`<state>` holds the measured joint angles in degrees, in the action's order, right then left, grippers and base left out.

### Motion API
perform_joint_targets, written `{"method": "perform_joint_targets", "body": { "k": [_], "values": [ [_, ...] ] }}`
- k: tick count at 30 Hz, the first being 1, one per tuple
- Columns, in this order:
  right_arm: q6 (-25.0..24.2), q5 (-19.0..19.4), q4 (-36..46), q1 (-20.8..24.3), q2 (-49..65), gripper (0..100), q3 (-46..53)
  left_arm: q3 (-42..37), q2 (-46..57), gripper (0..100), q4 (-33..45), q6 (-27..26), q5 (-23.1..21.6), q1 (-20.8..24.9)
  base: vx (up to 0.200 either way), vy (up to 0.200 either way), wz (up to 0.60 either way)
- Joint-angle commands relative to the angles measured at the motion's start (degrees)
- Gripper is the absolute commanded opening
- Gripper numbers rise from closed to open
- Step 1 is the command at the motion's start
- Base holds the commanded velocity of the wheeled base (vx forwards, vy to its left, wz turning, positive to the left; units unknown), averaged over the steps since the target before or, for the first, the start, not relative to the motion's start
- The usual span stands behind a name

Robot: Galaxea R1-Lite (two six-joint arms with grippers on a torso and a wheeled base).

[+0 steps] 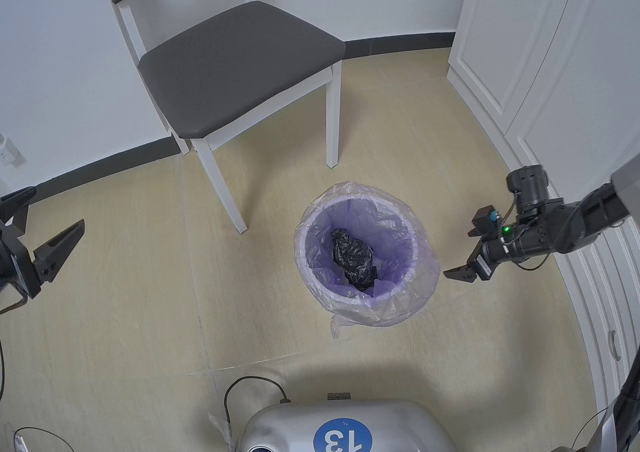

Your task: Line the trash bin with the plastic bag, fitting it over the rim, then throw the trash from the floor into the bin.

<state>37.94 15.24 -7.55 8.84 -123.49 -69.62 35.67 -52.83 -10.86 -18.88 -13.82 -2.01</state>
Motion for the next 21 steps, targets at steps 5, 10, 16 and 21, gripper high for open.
{"method": "perform_joint_targets", "body": {
  "k": [5, 10, 16, 21],
  "values": [
    [5.0, 5.2, 4.6, -1.6, -27.9, 100, -23.5, -2.6, -10.0, 100, -10.1, -0.3, -0.1, -3.0, 0.0, 0.0, 0.0],
    [4.3, 9.8, 7.4, -1.5, -27.9, 100, -25.7, -3.2, -9.9, 100, -10.4, 0.6, -0.1, -3.5, 0.0, 0.0, 0.0],
    [4.8, 13.0, 7.7, -1.8, -26.5, 100, -24.5, -3.3, -9.5, 100, -10.4, 1.9, -0.4, -4.6, 0.0, 0.0, 0.0],
    [4.8, 20.1, 6.0, -2.6, -20.9, 100, -18.4, -3.3, -9.4, 100, -10.5, 1.9, -1.3, -4.8, 0.0, 0.0, 0.0]
  ]
}}
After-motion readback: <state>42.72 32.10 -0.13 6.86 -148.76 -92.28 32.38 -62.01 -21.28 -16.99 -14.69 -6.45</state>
